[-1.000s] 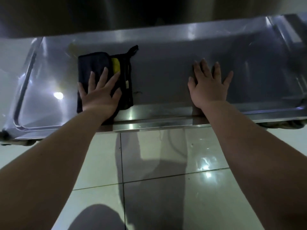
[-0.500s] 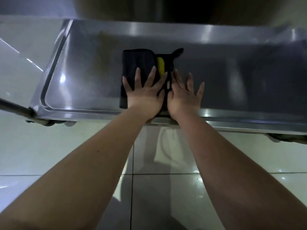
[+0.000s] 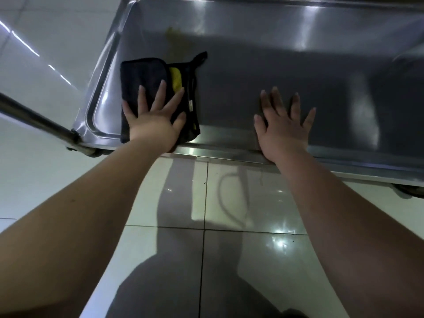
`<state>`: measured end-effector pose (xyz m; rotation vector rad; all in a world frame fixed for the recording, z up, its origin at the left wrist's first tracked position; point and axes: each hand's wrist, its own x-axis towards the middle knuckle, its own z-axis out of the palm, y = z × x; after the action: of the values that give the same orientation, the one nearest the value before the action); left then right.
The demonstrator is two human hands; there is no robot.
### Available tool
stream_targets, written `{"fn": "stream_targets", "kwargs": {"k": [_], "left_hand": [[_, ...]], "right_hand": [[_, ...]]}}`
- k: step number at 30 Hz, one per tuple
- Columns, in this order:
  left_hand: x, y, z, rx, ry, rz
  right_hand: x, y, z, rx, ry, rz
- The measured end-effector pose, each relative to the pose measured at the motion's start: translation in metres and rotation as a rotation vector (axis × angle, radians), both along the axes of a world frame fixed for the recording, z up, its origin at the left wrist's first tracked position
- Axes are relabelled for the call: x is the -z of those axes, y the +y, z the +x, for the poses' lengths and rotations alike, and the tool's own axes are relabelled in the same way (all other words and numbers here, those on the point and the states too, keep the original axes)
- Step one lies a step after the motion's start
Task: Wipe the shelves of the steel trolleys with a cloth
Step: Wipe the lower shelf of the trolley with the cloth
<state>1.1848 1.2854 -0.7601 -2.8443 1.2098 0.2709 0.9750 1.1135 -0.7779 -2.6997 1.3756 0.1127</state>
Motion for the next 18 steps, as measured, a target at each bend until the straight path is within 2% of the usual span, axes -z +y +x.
{"fn": "stream_targets", "kwargs": {"k": [2, 7, 10, 14, 18], "left_hand": [[0.000, -0.018, -0.015, 0.033, 0.021, -0.018], [0.004, -0.066, -0.095, 0.338, 0.017, -0.103], [0.004, -0.066, -0.098, 0.390, 0.008, -0.115], [0.003, -0.043, -0.059, 0.369, -0.032, -0.098], [0.000, -0.008, -0.007, 0.187, -0.005, -0.096]], "right_hand": [[0.000, 0.001, 0.001, -0.010, 0.022, -0.010], [0.001, -0.002, -0.002, -0.015, 0.043, -0.030], [0.000, -0.006, -0.005, -0.018, 0.022, -0.001], [-0.001, -0.005, -0.003, -0.016, -0.010, 0.020], [-0.002, -0.002, -0.003, -0.014, -0.026, 0.017]]}}
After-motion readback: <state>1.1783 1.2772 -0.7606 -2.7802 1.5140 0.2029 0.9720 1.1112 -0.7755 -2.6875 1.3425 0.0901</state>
